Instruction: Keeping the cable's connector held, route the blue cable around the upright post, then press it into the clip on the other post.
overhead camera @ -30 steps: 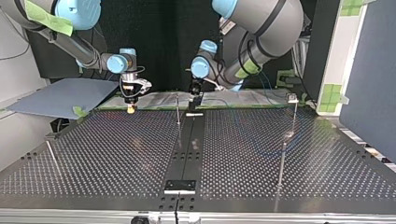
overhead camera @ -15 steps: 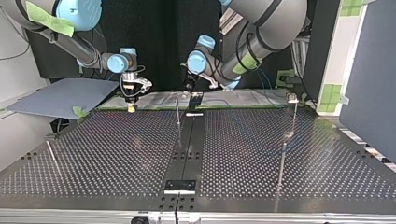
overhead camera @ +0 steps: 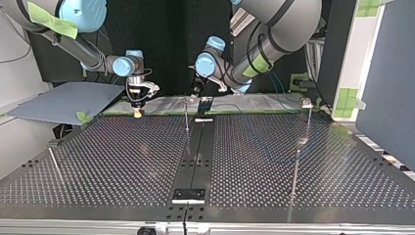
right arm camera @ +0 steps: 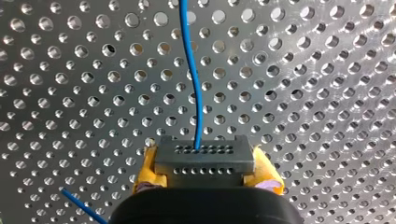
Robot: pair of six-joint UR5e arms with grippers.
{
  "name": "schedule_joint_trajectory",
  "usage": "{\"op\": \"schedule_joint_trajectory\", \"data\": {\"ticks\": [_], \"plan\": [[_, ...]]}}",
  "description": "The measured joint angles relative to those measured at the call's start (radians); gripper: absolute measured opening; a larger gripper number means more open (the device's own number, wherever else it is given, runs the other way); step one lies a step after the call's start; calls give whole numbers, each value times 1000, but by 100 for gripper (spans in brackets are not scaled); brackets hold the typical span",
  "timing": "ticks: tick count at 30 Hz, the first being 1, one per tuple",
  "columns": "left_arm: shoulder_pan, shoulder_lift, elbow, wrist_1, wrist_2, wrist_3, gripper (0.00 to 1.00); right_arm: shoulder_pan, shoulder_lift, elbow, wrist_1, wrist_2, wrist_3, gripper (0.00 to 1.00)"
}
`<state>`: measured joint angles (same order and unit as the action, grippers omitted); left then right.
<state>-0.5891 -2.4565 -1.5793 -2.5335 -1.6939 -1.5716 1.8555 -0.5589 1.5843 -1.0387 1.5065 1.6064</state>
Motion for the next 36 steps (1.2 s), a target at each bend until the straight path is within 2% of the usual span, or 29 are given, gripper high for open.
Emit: {"op": "schedule_joint_trajectory", "data": {"ticks": [15,22,30,36], "plan": [[4,1,0,-1,-3,-2,100,0,1,0,0,0,0,0],[-16,29,-27,4,-37,19,100,-1,1,0,2,0,0,0],[-30,89,-87,62,-74,-32,100,-4,1,0,6,0,0,0],[-31,145,-142,102,-95,-87,100,-5,1,0,6,0,0,0]]}}
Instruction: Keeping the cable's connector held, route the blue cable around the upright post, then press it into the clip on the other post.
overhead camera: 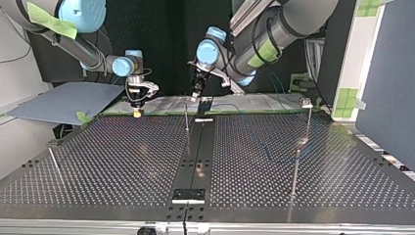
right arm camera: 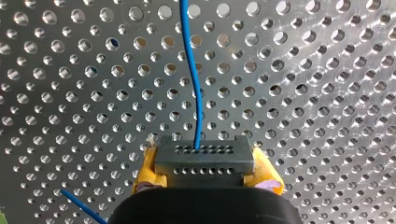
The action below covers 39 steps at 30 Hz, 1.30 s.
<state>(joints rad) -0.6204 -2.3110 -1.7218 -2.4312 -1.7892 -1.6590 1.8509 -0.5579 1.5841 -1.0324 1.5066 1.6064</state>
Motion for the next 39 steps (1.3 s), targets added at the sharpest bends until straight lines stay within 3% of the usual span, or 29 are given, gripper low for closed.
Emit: {"op": "schedule_joint_trajectory", "data": {"ticks": [11,30,39], "plan": [[0,109,-109,-48,-20,-99,100,-1,0,0,1,0,0,0],[1,284,-284,-79,-20,-108,100,-7,0,0,21,0,-4,0],[13,367,-367,-82,-21,-123,100,-10,0,0,39,1,-15,0]]}}
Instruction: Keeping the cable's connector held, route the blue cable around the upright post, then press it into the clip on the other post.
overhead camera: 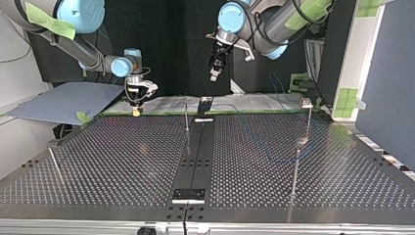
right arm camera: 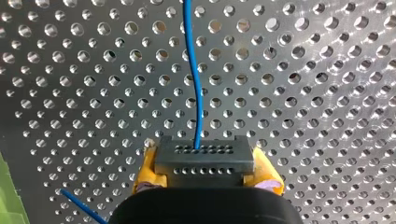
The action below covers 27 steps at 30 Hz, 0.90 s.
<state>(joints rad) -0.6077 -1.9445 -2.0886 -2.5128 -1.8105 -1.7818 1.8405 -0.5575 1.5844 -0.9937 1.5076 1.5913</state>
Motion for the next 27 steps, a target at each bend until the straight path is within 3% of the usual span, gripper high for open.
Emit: {"op": "schedule_joint_trajectory", "data": {"ticks": [11,27], "plan": [[2,109,-85,0,0,-4,100,-6,1,0,16,-1,-4,0],[1,123,-88,0,0,-4,100,-6,1,0,16,-1,-5,0]]}}
